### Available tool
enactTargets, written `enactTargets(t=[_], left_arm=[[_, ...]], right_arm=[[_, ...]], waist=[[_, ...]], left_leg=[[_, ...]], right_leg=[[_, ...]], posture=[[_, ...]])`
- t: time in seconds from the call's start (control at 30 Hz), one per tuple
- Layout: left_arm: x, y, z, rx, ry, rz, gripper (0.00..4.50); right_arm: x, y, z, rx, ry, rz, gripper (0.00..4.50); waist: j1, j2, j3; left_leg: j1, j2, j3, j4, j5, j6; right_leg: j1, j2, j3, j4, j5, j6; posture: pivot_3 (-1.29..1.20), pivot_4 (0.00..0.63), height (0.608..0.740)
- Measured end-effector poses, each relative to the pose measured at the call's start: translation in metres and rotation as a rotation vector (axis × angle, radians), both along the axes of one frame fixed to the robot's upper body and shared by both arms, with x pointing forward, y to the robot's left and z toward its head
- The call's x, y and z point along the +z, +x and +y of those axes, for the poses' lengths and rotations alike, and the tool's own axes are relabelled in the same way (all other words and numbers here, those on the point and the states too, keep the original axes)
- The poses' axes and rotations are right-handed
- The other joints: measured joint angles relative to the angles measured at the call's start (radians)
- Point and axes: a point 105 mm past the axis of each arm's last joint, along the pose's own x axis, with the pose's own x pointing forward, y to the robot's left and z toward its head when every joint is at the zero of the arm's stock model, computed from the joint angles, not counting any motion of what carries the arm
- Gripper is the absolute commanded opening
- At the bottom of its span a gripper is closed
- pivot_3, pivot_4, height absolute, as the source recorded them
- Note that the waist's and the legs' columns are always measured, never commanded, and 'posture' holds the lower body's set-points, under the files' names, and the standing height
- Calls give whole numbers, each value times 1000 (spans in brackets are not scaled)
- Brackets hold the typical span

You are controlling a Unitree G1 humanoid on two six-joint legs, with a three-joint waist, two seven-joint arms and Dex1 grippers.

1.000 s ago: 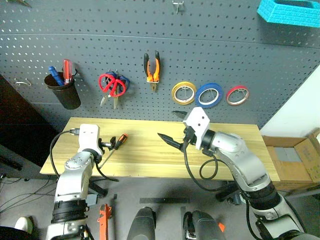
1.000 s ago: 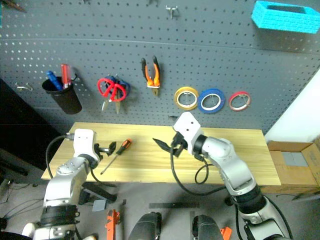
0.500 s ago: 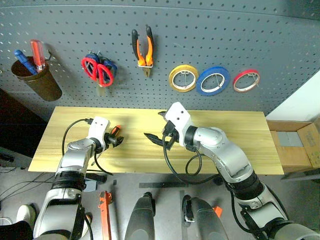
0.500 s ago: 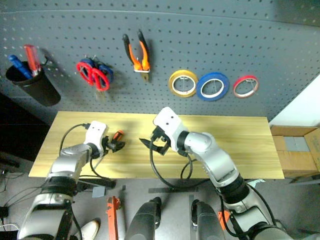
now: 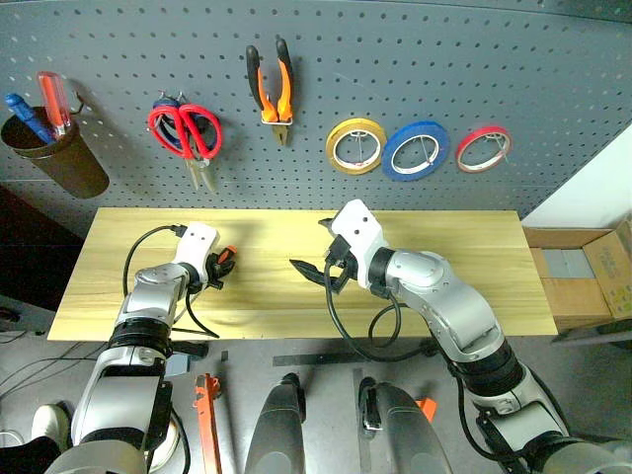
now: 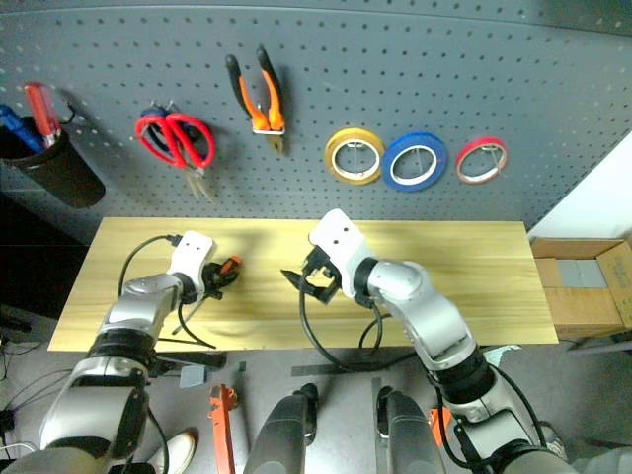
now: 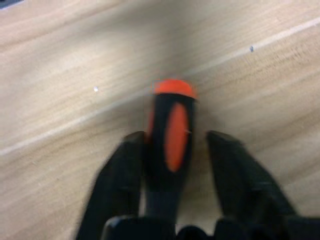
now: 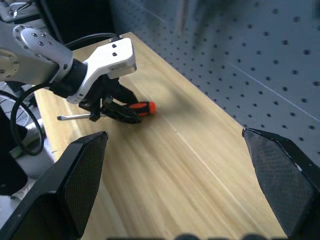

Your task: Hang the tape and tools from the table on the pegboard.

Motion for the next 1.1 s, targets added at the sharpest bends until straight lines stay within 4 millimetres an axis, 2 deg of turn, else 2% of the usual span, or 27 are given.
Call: enactTargets(t=[0.2,0.43,0.6,0.73,0.87,0.97,1.03,1.1], left_arm=[[0,1,3,4,17,-7,946],[9,-3,2,39,1,-64,946],[24,-24,-16,98,-74,-176,946],[55,-41,-28,206,-137,-317,946],[91,-72,-37,392,-173,-495,946],[119,-89,-21,543,-76,-627,946],[140,-94,-7,633,-49,-706,946],[179,-89,2,656,-28,-829,946]], right_arm=[[3,3,-4,-9,4,-14,4500],[8,6,-14,-13,3,-55,4500],[16,2,-29,-9,70,-66,4500],[27,-3,-34,5,138,-88,4500],[35,-3,-38,-2,211,-114,4500],[39,-2,-37,-3,238,-135,4500],[40,1,-35,-1,260,-138,4500],[46,2,-30,13,281,-157,4500]], waist=[[0,0,0],[1,-1,-1],[2,-8,-7],[8,-17,-22],[13,-19,-62],[25,-21,-84],[36,-21,-92],[53,-25,-96]], left_leg=[[0,0,2,0,0,0],[0,0,3,0,0,-1],[-1,-1,1,0,2,-6],[-2,0,-4,0,4,-10],[-1,-1,-4,0,4,-10],[2,-3,-4,0,6,-12],[10,-1,-5,0,7,-12],[14,3,-7,0,7,-12]], right_leg=[[-1,0,0,1,0,0],[-2,-1,0,4,0,0],[-2,-3,1,6,0,0],[-2,-1,-3,7,0,0],[-1,-1,-3,6,0,0],[0,4,-3,6,2,-3],[8,8,-5,6,3,-5],[11,15,-8,4,7,-11]], posture=[[68,363,740],[97,276,740],[136,202,740],[188,142,740],[222,115,740],[247,101,740],[256,95,740],[259,94,740]])
